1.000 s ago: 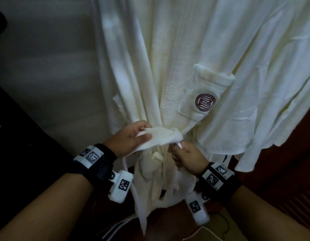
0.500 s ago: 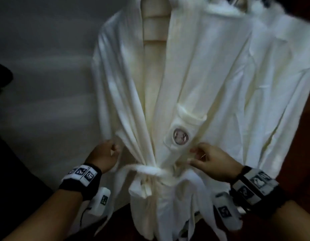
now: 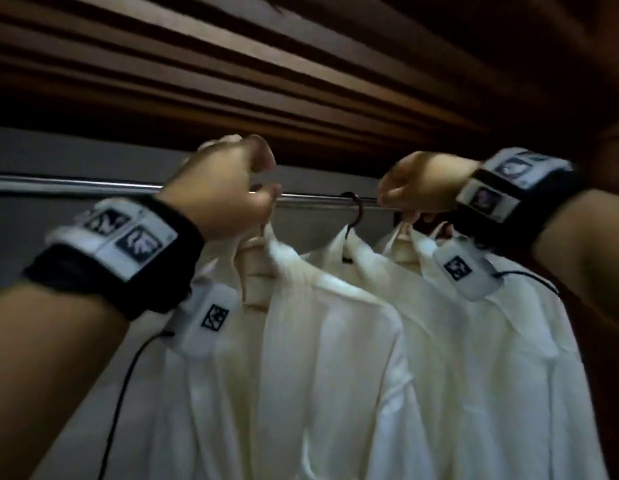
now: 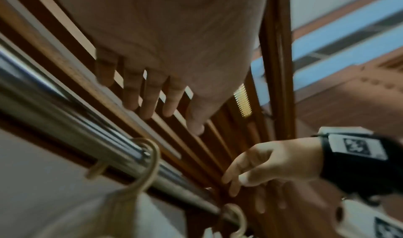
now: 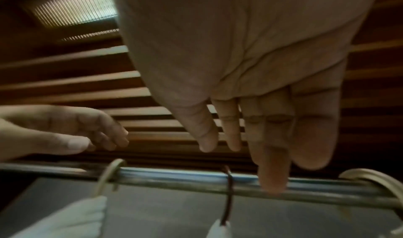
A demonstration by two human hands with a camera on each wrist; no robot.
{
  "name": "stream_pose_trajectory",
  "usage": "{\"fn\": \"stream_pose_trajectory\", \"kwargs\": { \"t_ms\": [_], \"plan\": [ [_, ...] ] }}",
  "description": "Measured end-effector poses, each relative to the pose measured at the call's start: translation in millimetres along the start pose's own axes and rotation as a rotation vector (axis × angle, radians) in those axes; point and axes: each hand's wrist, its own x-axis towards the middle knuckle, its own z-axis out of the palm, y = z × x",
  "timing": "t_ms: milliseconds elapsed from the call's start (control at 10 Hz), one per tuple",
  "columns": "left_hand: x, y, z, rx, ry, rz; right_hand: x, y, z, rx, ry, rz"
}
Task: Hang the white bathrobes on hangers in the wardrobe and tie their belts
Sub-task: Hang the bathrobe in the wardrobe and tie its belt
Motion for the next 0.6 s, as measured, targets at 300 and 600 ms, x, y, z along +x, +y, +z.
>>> {"fn": "stream_pose_trajectory", "kwargs": {
  "t_ms": [300, 600],
  "plan": [
    [57.6, -7.2, 36.8, 0.436, -0.666, -0.108, 63.3, -0.7, 41.0, -0.244, -0.11, -0.086],
    [88.6, 20.5, 86.0, 0.29, -0.669, -0.169, 77.1, 25.4, 43.1, -0.226, -0.174, -0.084]
  ]
}}
